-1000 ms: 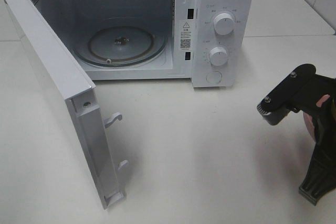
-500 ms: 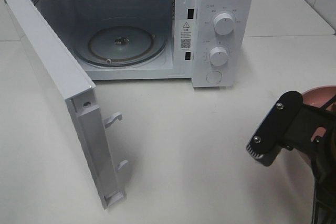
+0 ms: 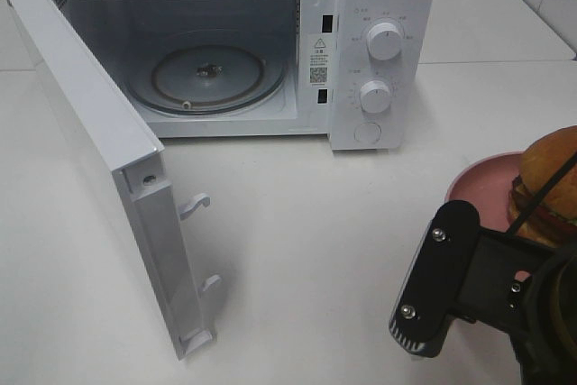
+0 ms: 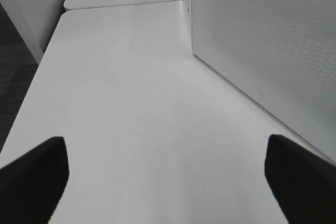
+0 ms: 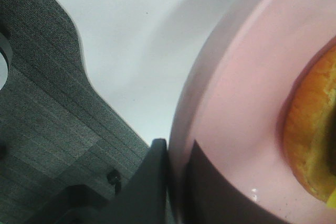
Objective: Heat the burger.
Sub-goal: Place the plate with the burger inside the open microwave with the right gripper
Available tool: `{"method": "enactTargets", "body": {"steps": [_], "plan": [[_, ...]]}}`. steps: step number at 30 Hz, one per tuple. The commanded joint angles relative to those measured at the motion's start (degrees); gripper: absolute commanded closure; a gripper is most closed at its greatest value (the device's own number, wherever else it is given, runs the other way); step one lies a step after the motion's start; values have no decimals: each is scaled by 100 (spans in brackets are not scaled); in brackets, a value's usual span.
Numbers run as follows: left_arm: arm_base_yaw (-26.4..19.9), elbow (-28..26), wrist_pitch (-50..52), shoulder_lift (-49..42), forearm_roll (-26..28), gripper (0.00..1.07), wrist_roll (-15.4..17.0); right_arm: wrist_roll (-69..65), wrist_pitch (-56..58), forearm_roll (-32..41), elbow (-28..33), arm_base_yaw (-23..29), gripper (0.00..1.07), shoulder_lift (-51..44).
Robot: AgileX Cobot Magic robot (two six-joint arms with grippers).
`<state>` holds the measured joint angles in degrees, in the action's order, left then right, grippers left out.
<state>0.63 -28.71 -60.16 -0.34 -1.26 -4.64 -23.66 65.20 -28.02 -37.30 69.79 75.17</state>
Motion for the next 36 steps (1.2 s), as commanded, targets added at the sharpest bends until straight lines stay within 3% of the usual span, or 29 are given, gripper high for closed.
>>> {"method": "enactTargets", "body": {"steps": [1,13,28,36], "plan": [[23,17,52,-126,23,12,11,17,126,-498,17,63,107,-46],[23,17,52,-126,23,12,11,647,-183,-900,11,63,106,-46],[23,17,52,-126,23,12,11,2424,-1387,-1049,11,63,104,-46],[23,17,52,-126,23,12,11,2573,-1684,-1793,11,63,104,-46]]}}
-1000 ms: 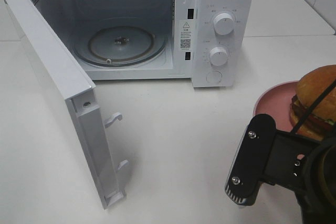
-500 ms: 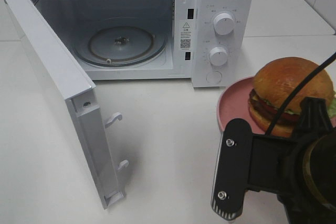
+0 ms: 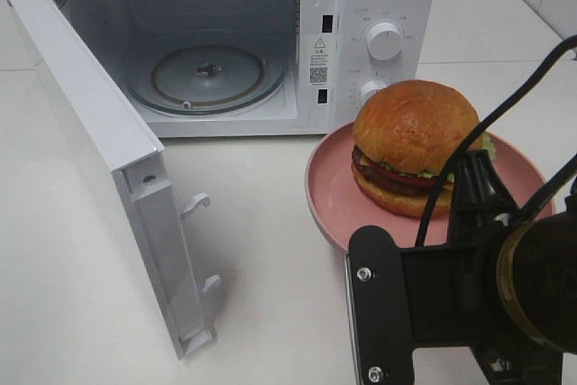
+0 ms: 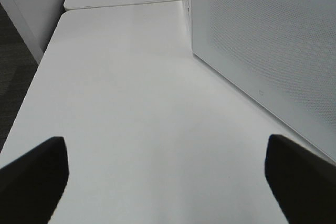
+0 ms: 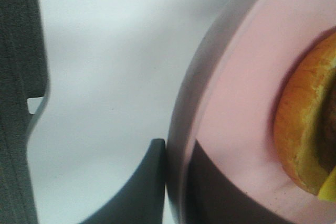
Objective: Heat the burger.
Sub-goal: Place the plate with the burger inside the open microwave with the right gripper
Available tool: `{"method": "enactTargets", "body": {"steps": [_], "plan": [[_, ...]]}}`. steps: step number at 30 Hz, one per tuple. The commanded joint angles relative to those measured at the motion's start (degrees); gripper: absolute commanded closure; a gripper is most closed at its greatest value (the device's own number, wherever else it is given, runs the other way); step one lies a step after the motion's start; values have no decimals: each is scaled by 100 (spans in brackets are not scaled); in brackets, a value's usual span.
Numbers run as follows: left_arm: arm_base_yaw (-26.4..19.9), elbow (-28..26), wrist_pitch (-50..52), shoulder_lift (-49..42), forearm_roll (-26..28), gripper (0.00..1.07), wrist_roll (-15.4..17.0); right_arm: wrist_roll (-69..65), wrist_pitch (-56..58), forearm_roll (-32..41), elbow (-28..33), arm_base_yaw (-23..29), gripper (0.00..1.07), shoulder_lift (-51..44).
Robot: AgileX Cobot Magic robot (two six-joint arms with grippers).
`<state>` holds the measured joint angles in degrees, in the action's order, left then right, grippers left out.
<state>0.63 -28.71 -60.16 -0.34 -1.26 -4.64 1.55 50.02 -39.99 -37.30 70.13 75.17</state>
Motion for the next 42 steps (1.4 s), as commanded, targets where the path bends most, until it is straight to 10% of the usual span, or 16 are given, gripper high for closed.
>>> {"method": "enactTargets", "body": {"steps": [1,20,42], "plan": [[23,17,52,-126,23,12,11,52,-235,-659,11,29,104,-46],[23,17,52,-126,23,12,11,1324,-1209,-837,11,-120,107,-46],[23,17,52,-126,23,12,11,5357,-2830,837,11,-1937,107,-46]]}}
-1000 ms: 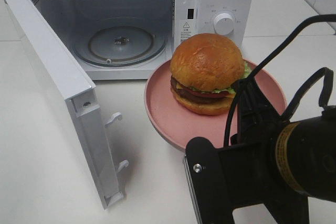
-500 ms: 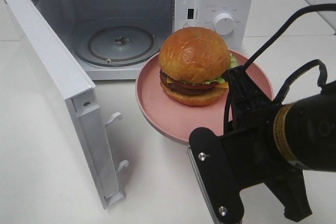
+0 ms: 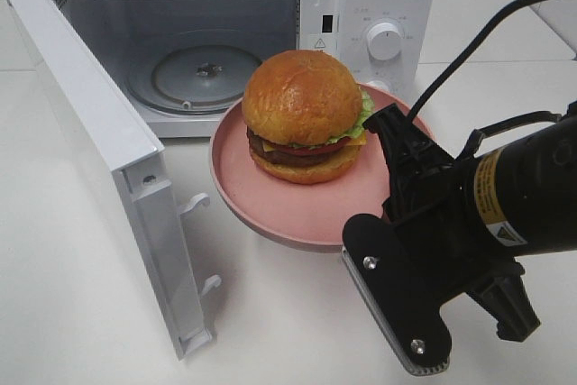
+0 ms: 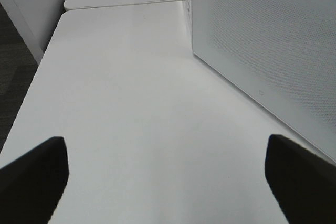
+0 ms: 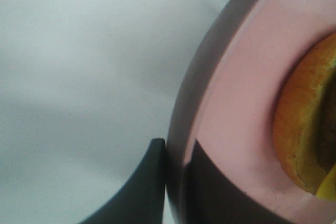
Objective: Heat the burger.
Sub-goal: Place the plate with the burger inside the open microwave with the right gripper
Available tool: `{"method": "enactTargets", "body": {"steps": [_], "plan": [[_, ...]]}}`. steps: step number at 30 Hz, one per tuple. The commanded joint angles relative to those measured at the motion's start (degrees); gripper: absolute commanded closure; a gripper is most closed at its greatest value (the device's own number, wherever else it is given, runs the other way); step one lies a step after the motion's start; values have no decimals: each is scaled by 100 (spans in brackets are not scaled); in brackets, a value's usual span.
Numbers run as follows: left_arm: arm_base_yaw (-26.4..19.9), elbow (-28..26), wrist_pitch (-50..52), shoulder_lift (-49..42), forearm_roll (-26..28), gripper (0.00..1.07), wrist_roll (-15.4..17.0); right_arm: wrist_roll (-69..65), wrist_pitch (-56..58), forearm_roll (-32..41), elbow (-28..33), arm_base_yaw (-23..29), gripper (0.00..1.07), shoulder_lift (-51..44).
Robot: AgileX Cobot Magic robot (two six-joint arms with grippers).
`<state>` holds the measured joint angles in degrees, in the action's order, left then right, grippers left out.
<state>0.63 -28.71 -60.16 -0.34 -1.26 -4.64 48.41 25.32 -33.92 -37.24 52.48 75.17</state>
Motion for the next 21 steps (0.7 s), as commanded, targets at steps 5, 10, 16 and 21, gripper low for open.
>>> {"method": "enactTargets", "body": {"steps": [5,10,16,21], "plan": [[23,17,52,-126,23,12,11,1725,-481,922,6,-476,107,-46],[23,17,52,-126,23,12,11,2492,-607,1524,6,-670,107,-46],[23,17,52,-126,23,12,11,3644,-837,2338,6,-1026,107,-46],[23,17,52,-126,23,12,11,4612,-1020,3146,0,-1341,107,-46]]}}
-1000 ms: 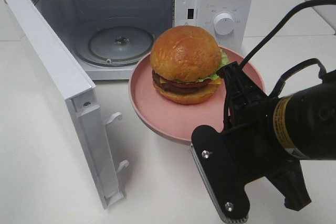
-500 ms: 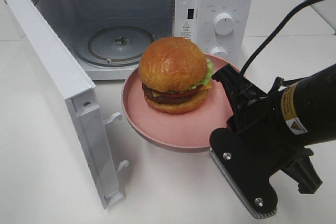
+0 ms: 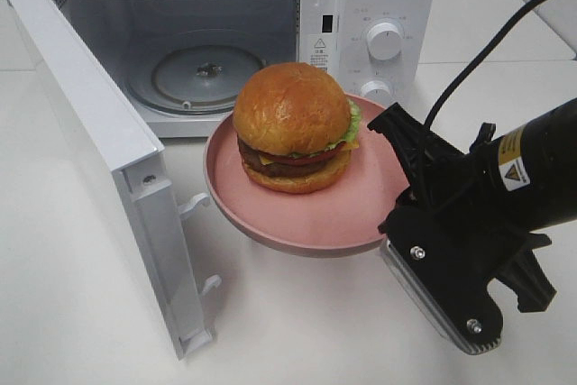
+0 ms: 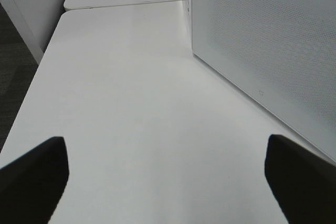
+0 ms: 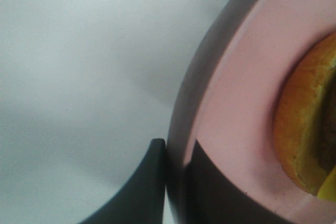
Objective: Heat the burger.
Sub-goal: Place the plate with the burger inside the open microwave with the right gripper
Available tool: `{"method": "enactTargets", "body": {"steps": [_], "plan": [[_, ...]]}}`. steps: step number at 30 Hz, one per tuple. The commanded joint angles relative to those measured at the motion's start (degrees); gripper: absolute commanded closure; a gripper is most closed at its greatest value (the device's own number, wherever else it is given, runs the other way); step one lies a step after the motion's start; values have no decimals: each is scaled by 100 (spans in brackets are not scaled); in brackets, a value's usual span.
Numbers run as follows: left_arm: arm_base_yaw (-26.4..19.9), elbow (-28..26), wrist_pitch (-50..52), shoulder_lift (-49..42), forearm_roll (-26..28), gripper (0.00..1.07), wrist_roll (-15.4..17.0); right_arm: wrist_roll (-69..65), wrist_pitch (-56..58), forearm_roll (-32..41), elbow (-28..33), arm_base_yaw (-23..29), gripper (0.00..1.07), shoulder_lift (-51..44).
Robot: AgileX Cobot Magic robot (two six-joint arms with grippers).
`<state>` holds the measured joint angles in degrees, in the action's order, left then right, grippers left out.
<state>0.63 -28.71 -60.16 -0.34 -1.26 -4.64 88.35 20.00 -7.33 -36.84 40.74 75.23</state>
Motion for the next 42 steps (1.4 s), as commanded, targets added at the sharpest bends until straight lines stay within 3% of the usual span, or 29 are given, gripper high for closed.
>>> {"method": "enactTargets", "body": {"steps": [1,4,13,21,42], "plan": [[23,17,52,-126,23,12,11,619,-487,487,-40,-166,107,-52],[23,17,52,-126,23,12,11,1169,-590,888,-46,-298,107,-52],[23,17,52,-126,23,12,11,900,-905,395,-46,-298,107,160],[23,17,52,-126,23,12,11,900,-940,395,-229,-298,107,453],[23,17,52,-126,23,12,11,670,-888,418,-1587,-246,107,1828]]}}
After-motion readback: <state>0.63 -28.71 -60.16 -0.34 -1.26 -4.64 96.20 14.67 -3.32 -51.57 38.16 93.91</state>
